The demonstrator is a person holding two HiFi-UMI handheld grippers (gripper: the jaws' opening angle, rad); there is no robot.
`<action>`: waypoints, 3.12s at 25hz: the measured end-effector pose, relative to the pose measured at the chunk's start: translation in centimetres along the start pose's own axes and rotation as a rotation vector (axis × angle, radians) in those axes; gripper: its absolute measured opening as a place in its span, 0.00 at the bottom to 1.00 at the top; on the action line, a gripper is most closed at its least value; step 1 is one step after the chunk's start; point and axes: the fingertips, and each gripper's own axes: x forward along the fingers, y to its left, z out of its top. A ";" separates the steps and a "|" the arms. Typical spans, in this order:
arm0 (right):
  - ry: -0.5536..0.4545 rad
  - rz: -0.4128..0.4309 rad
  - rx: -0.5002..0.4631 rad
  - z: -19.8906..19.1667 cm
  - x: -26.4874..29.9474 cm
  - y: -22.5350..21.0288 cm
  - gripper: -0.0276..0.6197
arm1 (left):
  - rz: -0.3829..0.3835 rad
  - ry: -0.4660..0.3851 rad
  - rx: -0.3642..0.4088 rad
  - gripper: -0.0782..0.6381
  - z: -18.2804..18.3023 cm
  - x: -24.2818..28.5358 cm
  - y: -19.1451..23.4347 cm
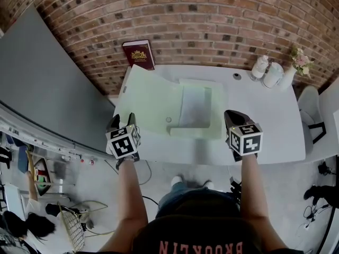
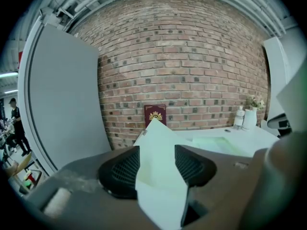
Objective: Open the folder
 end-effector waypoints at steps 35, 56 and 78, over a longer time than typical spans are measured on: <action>-0.428 -0.077 -0.140 12.7 -6.0 1.6 0.04 | -0.355 -0.522 0.192 0.11 14.7 -6.0 -15.3; -0.604 -0.100 -0.214 19.6 -10.1 2.7 0.04 | -0.394 -0.733 0.276 0.11 22.0 -10.5 -17.3; -0.648 -0.111 -0.221 20.7 -10.6 2.3 0.04 | -0.390 -0.734 0.277 0.11 22.0 -9.6 -16.8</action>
